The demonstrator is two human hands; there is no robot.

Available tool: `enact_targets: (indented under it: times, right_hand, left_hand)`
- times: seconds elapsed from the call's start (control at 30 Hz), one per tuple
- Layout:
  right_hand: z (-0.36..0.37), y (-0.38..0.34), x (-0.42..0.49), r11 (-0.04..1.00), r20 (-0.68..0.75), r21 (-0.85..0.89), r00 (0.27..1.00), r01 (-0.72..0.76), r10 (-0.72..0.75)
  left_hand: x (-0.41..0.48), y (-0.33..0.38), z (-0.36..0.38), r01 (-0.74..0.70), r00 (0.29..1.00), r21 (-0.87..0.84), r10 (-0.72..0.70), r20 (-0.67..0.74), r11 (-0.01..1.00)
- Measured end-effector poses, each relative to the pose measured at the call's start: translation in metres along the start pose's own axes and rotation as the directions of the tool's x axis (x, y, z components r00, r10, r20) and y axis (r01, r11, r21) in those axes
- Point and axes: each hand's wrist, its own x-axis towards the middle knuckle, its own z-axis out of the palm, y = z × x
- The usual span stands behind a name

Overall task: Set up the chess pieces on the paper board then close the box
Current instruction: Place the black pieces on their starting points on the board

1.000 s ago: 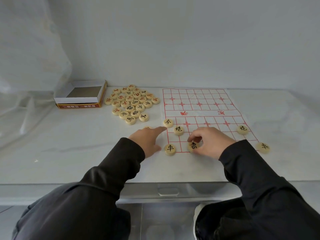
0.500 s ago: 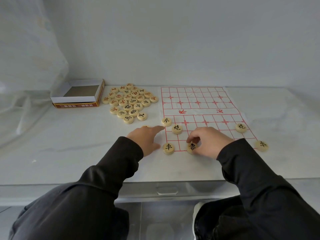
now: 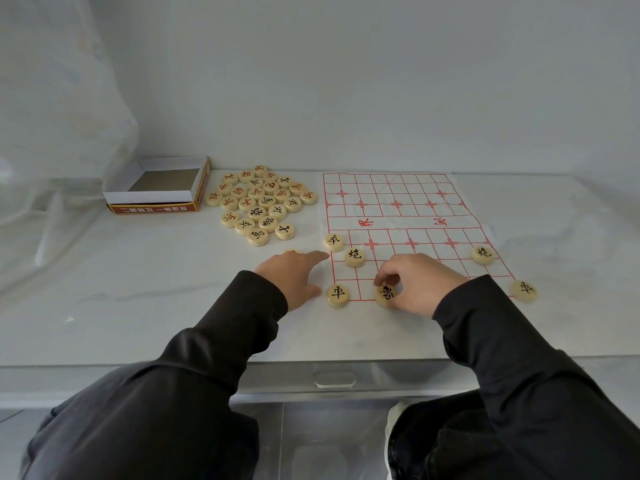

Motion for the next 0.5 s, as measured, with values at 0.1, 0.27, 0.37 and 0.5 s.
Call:
enact_targets:
  times: [0.1, 0.27, 0.37, 0.5]
  right_hand:
    - [-0.002, -0.001, -0.001, 1.0, -0.002, 0.01, 1.0, 0.001, -0.001]
    - [-0.007, -0.008, 0.0, 0.997, -0.083, 0.072, 0.996, 0.014, -0.008]
    - [-0.008, -0.016, 0.006, 0.993, -0.15, 0.112, 0.988, 0.037, -0.02]
    - [-0.008, -0.033, 0.017, 0.984, -0.22, 0.151, 0.973, 0.099, -0.064]
  left_hand:
    - [-0.001, 0.001, -0.001, -0.003, 1.0, -0.011, 0.003, 0.009, 1.0]
    - [-0.005, -0.004, -0.007, -0.014, 1.0, -0.048, 0.013, -0.017, 0.999]
    - [-0.006, -0.013, -0.013, 0.01, 0.998, -0.079, -0.014, -0.054, 0.997]
    - [-0.006, -0.032, -0.024, 0.07, 0.987, -0.078, -0.08, -0.137, 0.994]
